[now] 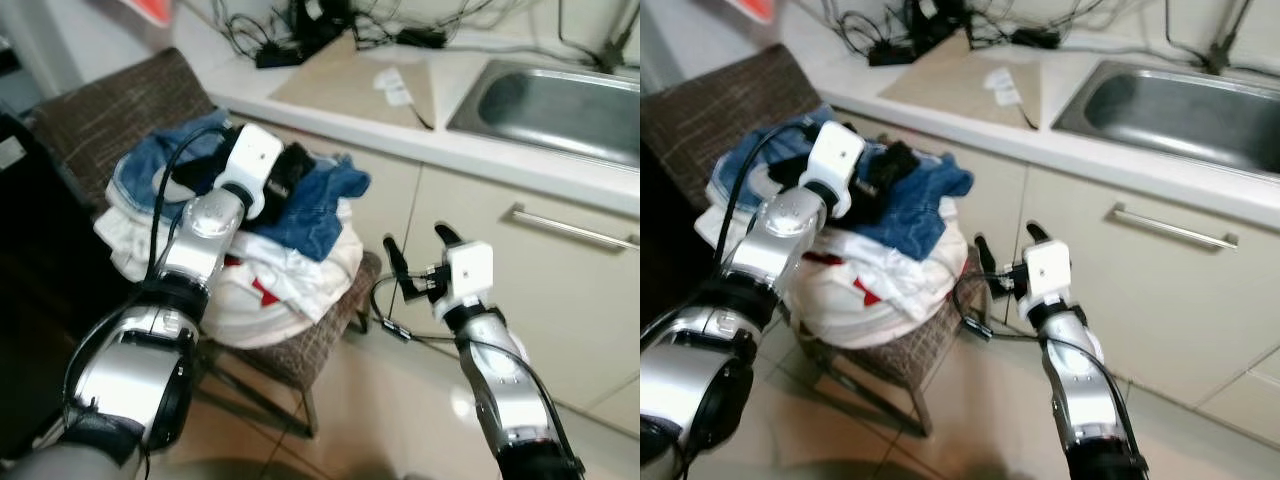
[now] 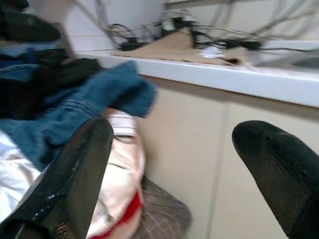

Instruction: Clothes washing

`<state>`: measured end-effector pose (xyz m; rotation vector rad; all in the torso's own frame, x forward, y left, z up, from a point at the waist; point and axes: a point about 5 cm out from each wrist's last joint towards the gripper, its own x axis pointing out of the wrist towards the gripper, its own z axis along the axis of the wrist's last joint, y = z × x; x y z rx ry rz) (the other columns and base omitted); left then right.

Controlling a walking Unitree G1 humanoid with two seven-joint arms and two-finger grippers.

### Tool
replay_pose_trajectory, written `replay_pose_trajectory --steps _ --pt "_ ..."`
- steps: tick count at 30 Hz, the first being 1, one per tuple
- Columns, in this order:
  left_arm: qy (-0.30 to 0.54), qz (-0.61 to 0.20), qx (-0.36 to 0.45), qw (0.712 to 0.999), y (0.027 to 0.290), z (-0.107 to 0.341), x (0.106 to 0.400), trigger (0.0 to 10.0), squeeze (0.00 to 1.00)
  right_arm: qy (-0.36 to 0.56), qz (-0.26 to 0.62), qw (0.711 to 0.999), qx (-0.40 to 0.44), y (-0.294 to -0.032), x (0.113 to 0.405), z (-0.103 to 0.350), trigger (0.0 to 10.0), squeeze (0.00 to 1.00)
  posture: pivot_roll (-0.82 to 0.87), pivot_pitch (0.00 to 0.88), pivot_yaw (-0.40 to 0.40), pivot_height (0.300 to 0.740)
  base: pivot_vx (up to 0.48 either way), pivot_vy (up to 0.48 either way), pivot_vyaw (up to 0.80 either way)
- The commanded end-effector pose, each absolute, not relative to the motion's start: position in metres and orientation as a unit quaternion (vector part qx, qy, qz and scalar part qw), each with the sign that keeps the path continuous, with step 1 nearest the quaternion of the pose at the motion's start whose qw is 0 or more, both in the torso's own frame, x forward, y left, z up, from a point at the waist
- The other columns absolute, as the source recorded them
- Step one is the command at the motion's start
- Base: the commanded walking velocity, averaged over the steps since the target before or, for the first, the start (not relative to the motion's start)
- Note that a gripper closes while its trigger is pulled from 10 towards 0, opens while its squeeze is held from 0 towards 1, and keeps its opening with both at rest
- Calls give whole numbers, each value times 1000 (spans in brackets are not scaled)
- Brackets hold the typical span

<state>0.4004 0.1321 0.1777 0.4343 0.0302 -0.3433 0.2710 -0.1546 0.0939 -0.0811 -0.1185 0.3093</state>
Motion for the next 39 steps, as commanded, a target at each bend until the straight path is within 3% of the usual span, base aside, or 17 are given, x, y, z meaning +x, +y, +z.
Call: replay_pose_trajectory --steps 1,5,10,14,21,32,39 --pt "29 -161 226 960 135 175 402 10000 0 -72 165 983 -37 -150 269 102 10000 0 -384 0 159 740 0 0 0" --pt "58 -115 275 953 133 178 410 10000 0 -52 107 992 -41 -172 237 101 10000 0 -499 43 196 740 0 0 0" --pt "59 -81 268 958 138 181 412 10000 0 -41 86 995 -41 -176 222 100 10000 0 -540 66 205 740 0 0 0" --pt "40 -44 200 978 150 203 418 10000 0 -27 66 997 -35 -178 210 101 10000 0 -570 87 211 740 0 0 0" --pt "84 -9 185 979 166 189 415 10000 0 -11 69 997 -28 -176 207 101 10000 0 -568 95 199 740 0 0 0" --pt "93 48 287 952 205 181 408 10000 0 3 87 996 -26 -169 211 100 10000 0 -530 71 181 740 0 0 0" --pt "113 102 249 957 237 178 401 10000 0 6 101 995 -21 -165 217 99 10000 0 -499 46 174 740 0 0 0"
